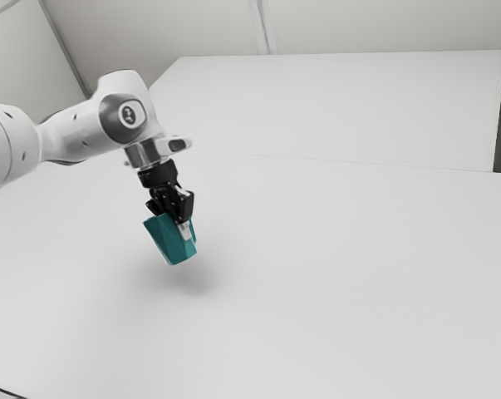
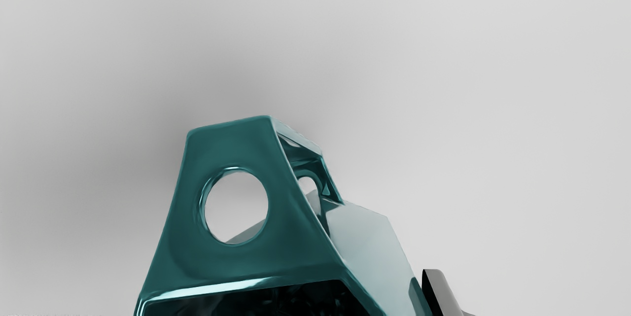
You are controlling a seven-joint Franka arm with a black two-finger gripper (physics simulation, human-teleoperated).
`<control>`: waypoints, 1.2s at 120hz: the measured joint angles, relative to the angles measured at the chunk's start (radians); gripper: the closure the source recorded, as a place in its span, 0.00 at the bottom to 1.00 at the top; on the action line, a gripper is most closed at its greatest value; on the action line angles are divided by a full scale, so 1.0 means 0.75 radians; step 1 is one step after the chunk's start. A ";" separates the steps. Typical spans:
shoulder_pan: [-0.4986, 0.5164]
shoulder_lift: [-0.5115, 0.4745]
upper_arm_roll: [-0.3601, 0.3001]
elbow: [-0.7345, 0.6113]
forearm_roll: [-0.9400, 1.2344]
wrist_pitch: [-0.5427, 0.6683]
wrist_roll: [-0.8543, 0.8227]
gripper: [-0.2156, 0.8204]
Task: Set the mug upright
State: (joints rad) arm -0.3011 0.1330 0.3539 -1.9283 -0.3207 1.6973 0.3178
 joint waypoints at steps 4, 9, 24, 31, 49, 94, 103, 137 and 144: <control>-0.005 0.002 -0.002 -0.002 0.012 0.017 -0.019 0.96; -0.009 0.004 -0.003 -0.006 0.028 0.041 -0.041 0.96; -0.025 0.005 -0.005 -0.008 0.090 0.104 -0.105 0.97; -0.029 0.007 -0.005 -0.009 0.111 0.137 -0.131 0.97; -0.030 0.011 -0.005 -0.012 0.156 0.216 -0.188 0.97; -0.038 0.053 -0.004 -0.012 0.229 0.390 -0.287 0.96; -0.041 0.059 -0.008 -0.014 0.243 0.418 -0.304 0.96; -0.050 0.079 -0.018 -0.015 0.298 0.481 -0.363 0.96; -0.050 0.091 -0.018 -0.015 0.302 0.489 -0.372 0.96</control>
State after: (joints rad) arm -0.3390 0.2014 0.3401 -1.9394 -0.0942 2.0639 0.0389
